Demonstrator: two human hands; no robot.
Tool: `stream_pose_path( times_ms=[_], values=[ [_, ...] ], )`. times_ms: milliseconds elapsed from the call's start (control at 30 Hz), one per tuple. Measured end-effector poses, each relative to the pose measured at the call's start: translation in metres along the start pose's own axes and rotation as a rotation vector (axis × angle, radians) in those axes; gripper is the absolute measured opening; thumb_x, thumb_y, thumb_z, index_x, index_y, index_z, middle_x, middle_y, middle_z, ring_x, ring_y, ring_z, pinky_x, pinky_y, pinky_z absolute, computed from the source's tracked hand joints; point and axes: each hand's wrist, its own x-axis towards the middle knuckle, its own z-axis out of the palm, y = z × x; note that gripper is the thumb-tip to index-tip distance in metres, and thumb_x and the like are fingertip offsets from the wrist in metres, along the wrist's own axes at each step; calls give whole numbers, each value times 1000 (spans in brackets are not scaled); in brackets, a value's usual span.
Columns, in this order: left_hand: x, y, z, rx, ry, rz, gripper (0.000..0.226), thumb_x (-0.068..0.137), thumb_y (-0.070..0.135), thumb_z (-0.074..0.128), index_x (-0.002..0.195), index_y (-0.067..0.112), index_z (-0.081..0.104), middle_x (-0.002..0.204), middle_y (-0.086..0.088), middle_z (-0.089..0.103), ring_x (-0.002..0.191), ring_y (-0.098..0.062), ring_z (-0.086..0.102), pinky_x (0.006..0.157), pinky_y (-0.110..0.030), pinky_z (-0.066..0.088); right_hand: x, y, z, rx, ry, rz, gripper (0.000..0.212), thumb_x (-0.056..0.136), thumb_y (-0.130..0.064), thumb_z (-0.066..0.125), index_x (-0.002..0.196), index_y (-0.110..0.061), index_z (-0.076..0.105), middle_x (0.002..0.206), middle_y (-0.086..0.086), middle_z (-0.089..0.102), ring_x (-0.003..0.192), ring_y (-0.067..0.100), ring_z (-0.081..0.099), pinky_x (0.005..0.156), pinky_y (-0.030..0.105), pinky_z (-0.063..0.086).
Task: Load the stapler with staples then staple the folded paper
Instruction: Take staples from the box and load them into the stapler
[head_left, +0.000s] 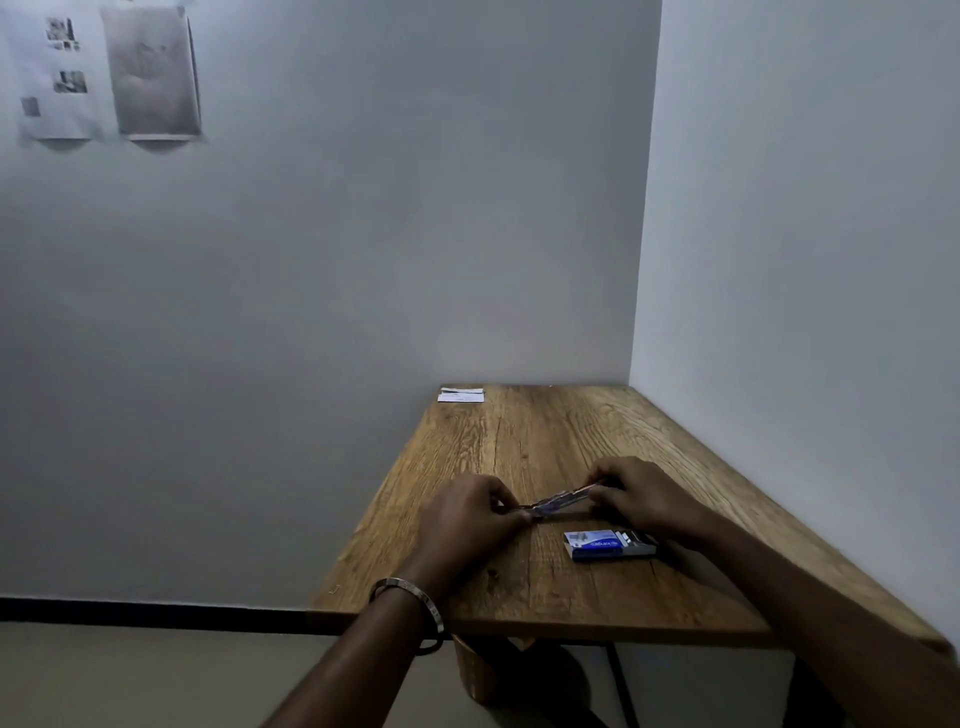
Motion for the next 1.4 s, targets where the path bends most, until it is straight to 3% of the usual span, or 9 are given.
stream_pose_path(
  times_ms=[100,333,500,667,800,900,1033,1267,1400],
  values=[
    [-1,-1,1,-100,33,6,20,84,43,71,100,32,66,101,12,66,87,0,57,77,-27,55,0,0,2,192,31,20,8,96,-14,61,98,-21,67,87,0,74,77,11,72,70,24,54],
    [-3,2,-1,-271,4,47,40,77,41,79,108,34,56,95,11,64,86,-1,60,68,-18,50,8,-22,8,833,196,78,29,87,-8,73,114,-11,63,100,13,75,83,20,76,67,29,61],
    [-5,8,-3,-326,13,92,62,71,37,84,120,32,46,87,6,69,77,-1,67,66,-21,57,11,-45,22,605,156,-63,16,86,-19,75,100,-25,72,96,-3,77,88,9,74,68,22,59],
    [-6,5,-5,-526,110,112,66,70,20,87,119,27,43,89,2,73,81,0,70,66,-19,58,10,-58,38,452,93,-207,28,87,-21,74,115,-18,73,105,-3,76,99,9,71,87,31,59],
    [-4,6,-7,-567,231,75,76,64,18,91,122,27,42,91,3,67,78,2,67,61,-10,50,12,-59,41,451,125,-135,34,94,-24,66,127,-17,67,114,3,72,105,17,68,91,45,58],
    [-2,9,-5,-643,264,76,70,68,10,88,120,26,45,98,1,62,79,-2,68,63,-15,54,12,-58,42,458,108,-57,26,101,-22,53,121,-18,68,110,6,72,98,20,70,85,44,60],
    [-1,12,-5,-734,253,87,53,76,1,79,116,22,51,99,-3,66,78,-13,72,62,-24,58,8,-62,38,537,-117,-3,36,103,-41,43,104,-13,66,99,12,72,79,13,72,61,23,58],
    [-4,15,-8,-636,319,122,50,77,11,81,114,21,48,100,-1,59,69,-19,70,59,-40,61,8,-61,40,379,-202,-48,60,85,-70,40,115,-20,58,106,1,67,95,18,64,78,31,53],
    [-4,14,-6,-569,295,152,60,69,24,88,112,29,47,91,3,60,69,-18,67,60,-37,58,6,-63,38,415,-146,8,65,81,-72,37,110,-18,56,88,3,59,70,10,52,57,23,44]
  ],
)
